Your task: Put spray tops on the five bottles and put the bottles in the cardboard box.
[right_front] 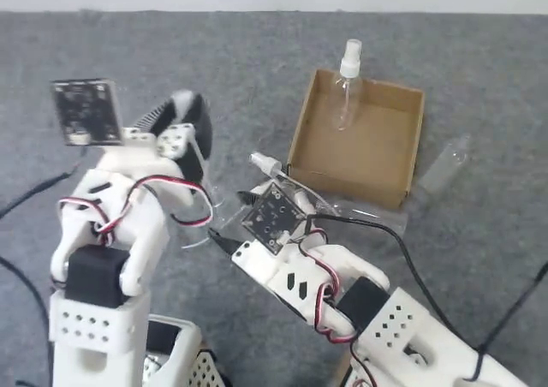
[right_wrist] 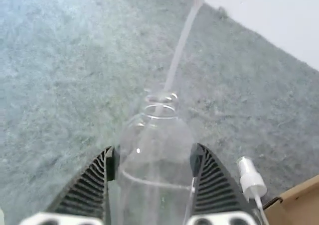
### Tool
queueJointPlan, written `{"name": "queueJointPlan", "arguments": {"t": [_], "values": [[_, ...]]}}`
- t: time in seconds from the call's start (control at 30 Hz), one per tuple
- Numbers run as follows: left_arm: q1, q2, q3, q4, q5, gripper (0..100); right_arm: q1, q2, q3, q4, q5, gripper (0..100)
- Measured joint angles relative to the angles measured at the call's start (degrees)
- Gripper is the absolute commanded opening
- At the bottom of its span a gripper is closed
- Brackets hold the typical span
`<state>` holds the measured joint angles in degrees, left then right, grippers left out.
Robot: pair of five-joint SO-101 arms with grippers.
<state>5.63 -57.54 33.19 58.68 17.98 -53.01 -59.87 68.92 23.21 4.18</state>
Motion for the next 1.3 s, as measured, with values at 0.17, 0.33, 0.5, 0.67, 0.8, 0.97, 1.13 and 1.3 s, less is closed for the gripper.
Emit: {"name": "queueJointPlan", "arguments": {"t": [0.17, 0.33, 0.5, 0.67, 0.8, 0.97, 1.13, 1.3], "values": [[1.6, 0.0, 1.8, 2.0, -1.8, 1, 1.4, -0.1, 7.6, -15.0, -3.2, 0.6], [1.9, 0.0, 2.3, 2.3, -1.8, 1, 1.6, -0.1, 9.7, -23.2, -5.8, 0.6], [1.9, -0.4, 2.3, 3.7, -2.0, 1, 1.6, 0.0, 9.7, -24.1, -6.1, 0.6], [2.0, -0.3, 2.3, 6.6, -5.9, 2, 1.6, 0.0, 9.7, -24.1, -6.1, 0.6], [2.1, -0.1, 2.3, 6.9, -8.2, 13, 1.6, 0.0, 9.7, -24.1, -6.1, 0.6], [1.7, 0.0, 0.4, 9.0, -9.1, 13, 1.8, -0.1, 10.2, -24.4, -6.2, 0.6], [1.8, 0.0, -5.7, 9.6, -9.7, 13, 1.9, -0.1, 10.2, -24.4, -6.2, 0.6], [-0.7, -0.2, -9.4, 7.7, -13.0, 13, 1.8, -0.1, 10.2, -24.4, -6.2, 0.6]]}}
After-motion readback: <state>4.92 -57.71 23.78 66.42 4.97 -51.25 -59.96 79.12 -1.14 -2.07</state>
